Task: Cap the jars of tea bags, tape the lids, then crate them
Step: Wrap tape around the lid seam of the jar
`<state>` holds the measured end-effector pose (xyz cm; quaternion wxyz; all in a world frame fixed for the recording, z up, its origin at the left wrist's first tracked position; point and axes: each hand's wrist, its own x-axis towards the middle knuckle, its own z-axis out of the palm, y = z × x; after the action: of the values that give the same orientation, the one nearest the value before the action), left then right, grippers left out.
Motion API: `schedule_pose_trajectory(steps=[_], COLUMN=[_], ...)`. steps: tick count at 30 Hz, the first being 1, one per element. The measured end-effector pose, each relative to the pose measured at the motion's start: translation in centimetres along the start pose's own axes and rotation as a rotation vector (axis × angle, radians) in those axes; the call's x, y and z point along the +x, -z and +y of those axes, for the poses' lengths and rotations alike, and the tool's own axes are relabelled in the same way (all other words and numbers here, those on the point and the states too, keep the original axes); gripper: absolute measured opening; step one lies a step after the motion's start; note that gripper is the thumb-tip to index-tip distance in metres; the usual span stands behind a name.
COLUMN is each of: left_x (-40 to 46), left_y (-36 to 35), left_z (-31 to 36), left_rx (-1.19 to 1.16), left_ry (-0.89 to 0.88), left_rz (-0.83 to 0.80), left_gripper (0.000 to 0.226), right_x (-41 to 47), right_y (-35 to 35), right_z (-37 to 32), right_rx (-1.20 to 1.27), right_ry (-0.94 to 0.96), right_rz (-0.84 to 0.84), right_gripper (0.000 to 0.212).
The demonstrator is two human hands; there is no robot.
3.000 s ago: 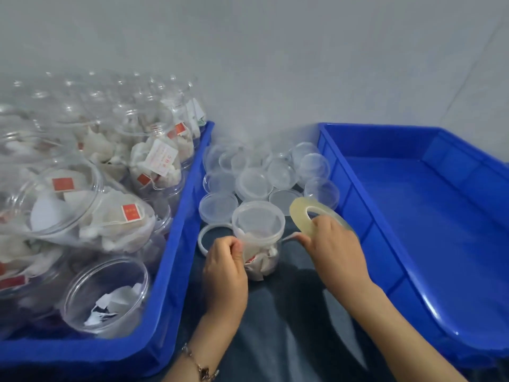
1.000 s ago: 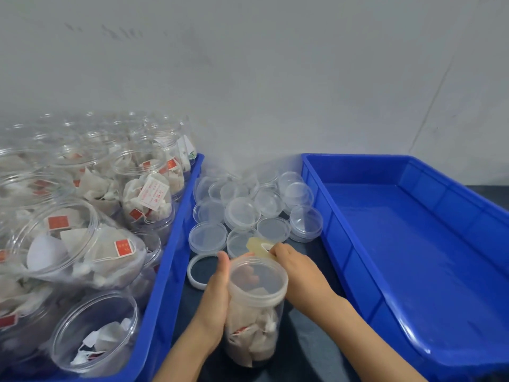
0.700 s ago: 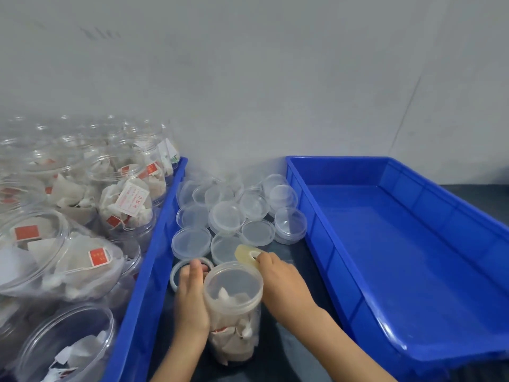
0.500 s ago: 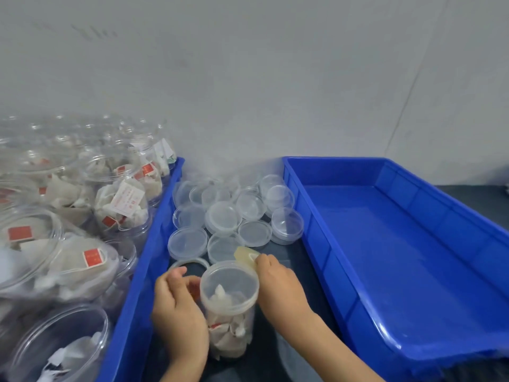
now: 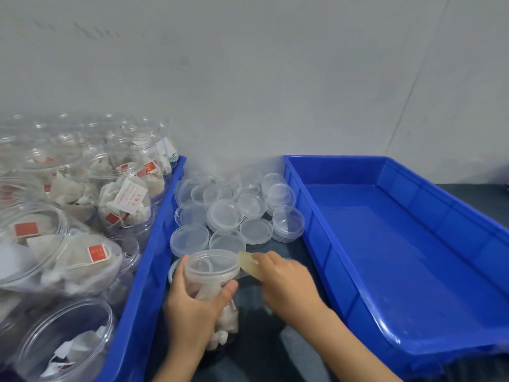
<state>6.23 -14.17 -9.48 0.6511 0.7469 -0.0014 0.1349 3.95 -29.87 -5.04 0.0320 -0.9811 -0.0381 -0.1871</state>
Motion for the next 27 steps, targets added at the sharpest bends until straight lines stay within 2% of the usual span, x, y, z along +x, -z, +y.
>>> schedule_pose_trajectory(steps=[2, 10, 20, 24, 27], left_x=[0.4, 0.3, -0.4, -0.1, 0.2], left_y=[0.6, 1.6, 2.4, 2.3, 2.1], left_z=[0.4, 3.4, 4.6, 5.2, 5.4], left_rx=[-0.081, -0.389, -0.448, -0.455, -0.477], left_ry=[0.037, 0.073, 0.029, 0.015, 0.027], left_rz=[-0.047, -0.251, -0.346, -0.427, -0.537], left_gripper=[0.069, 0.054, 0.089, 0.084, 0.089], right_x=[0.4, 1.6, 2.7, 2.8, 2.5], right_y=[1.4, 2.8, 3.1, 3.0, 2.8], right_z=[0.8, 2.2, 1.7, 0.9, 0.9], right_rx=[-0.02, -0.158, -0.14, -0.124, -0.099], right_ry=[0.013, 0.009, 0.032, 0.039, 0.029], right_rz=[0.062, 0.207, 0.282, 0.302, 0.339], right_gripper=[0.046, 0.033, 0.034, 0.035, 0.034])
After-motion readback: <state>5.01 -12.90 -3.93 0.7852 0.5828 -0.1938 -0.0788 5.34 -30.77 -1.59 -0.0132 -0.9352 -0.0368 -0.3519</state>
